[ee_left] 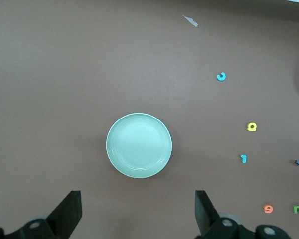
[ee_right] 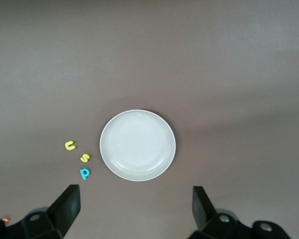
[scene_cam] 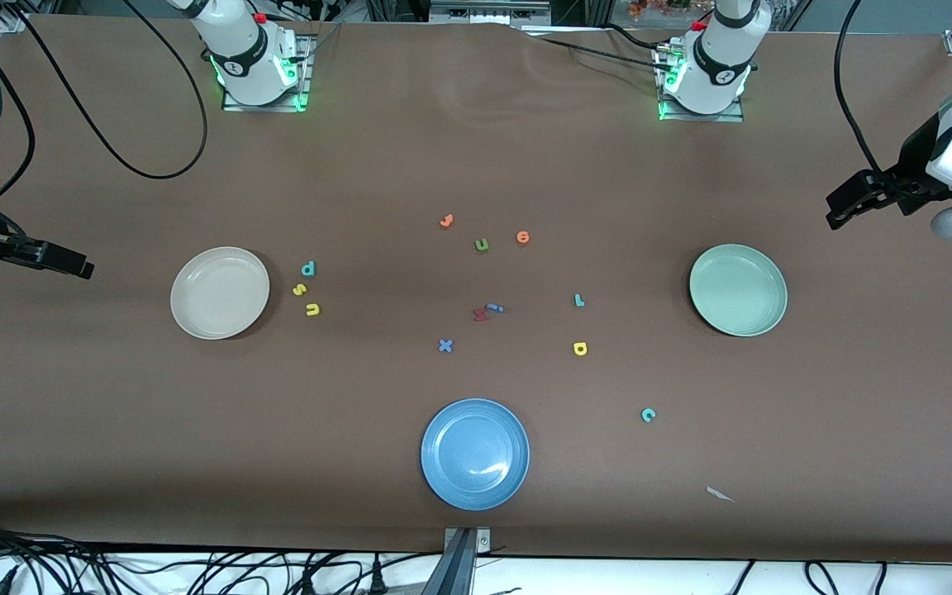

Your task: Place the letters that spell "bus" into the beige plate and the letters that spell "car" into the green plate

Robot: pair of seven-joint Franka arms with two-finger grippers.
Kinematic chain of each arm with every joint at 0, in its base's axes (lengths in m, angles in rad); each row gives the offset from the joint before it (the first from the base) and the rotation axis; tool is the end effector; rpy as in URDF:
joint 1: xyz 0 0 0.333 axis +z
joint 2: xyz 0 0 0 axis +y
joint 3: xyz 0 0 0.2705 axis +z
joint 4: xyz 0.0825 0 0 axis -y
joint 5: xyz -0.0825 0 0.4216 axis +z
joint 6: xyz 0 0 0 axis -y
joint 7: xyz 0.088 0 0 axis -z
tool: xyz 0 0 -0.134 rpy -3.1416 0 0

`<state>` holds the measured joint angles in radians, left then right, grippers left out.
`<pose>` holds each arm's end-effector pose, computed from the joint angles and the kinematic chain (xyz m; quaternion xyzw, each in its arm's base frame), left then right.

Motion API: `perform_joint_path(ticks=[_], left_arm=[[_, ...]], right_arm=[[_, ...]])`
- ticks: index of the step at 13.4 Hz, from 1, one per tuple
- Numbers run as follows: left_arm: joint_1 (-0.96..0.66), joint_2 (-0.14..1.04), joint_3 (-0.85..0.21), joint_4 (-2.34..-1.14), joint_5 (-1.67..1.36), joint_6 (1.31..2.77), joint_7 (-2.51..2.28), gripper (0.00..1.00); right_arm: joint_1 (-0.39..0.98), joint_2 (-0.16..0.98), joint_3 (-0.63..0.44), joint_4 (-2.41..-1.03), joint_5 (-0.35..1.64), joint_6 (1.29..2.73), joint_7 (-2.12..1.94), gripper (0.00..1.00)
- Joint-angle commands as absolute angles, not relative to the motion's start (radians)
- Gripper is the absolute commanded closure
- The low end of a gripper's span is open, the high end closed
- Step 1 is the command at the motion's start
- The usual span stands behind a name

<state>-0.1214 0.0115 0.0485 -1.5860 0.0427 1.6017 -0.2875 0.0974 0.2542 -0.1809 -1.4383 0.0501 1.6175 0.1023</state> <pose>0.5966 -0.0381 0.5402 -0.9941 -0.1065 -0.0059 0.0209 0.6526 -0.0383 0.4669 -0.9951 0.0927 0.0355 0.0019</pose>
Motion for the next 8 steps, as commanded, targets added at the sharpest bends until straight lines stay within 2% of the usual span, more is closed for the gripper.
perform_joint_path(ticks=[1,8], left_arm=[[-0.112,0.018,0.044,-1.565,0.020,1.582,-0.288,0.00],[-0.112,0.017,0.043,-1.565,0.018,1.580,-0.288,0.00]], right_arm=[[0.107,0.273,-0.176,-1.434,0.029,1.605,0.107,0.01],[0.149,0.301,-0.176,-1.433,-0.027,1.620,0.117,0.01]])
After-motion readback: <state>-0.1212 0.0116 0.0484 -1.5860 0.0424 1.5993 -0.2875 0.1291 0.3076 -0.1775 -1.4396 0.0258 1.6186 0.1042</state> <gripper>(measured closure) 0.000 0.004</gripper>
